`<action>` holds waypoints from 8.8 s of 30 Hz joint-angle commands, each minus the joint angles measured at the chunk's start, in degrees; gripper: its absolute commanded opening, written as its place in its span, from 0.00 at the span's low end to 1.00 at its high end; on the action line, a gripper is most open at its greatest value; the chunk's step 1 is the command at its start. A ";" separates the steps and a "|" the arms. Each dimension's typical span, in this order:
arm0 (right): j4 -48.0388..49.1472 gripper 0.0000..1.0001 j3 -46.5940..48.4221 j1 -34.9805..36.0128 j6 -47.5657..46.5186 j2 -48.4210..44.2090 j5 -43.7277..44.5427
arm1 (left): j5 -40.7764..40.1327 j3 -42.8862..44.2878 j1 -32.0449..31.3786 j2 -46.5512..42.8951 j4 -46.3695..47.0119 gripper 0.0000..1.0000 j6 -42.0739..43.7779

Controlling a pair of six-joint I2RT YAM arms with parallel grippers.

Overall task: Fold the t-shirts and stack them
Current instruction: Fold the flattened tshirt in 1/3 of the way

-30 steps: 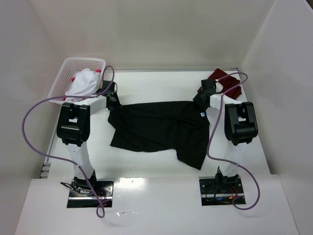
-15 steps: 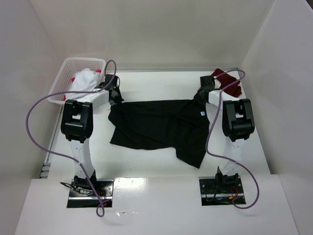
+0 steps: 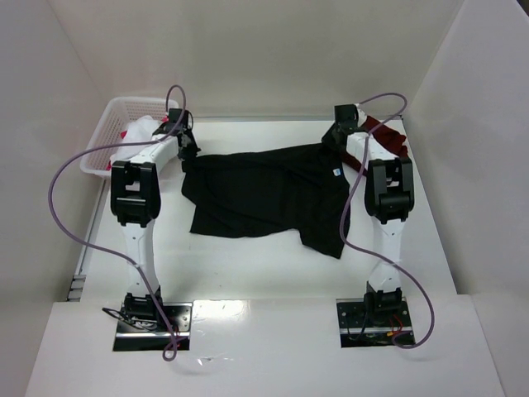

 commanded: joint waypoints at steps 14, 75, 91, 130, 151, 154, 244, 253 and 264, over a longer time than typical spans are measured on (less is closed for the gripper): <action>-3.84 0.37 16.81 -0.40 -4.08 6.00 -4.24 | 0.04 11.18 0.50 1.53 -1.57 0.20 4.06; 0.21 0.17 -20.02 5.49 -2.50 -8.34 -7.41 | -1.54 -19.33 -1.08 -14.82 5.72 0.84 0.28; -0.22 0.00 -16.77 4.96 -2.50 -16.08 -3.10 | -2.07 -16.97 -1.08 -10.34 7.66 0.49 -0.34; -13.57 0.00 -20.12 -0.49 -3.90 -83.12 -11.10 | 9.36 -25.66 -1.08 -82.46 -5.43 0.00 7.75; -21.95 0.00 -19.38 -0.49 -7.77 -82.09 -5.56 | 13.14 -30.21 -1.61 -88.74 -4.83 0.00 0.19; -16.32 0.00 -29.67 -0.49 -6.54 -82.08 -5.56 | 13.14 -35.22 -1.61 -86.90 -2.46 0.00 0.19; 7.60 0.00 -55.70 -2.07 2.07 -46.49 -8.81 | -8.04 -34.89 -1.08 -22.91 8.01 0.00 -3.59; 7.69 0.24 -58.17 -2.07 1.55 -47.01 -10.66 | -7.52 -35.42 -1.08 -23.52 7.39 0.02 -3.59; 4.18 0.92 -56.67 -1.54 0.93 -54.29 -11.18 | -6.72 -34.89 -2.49 -32.65 4.76 0.69 -4.12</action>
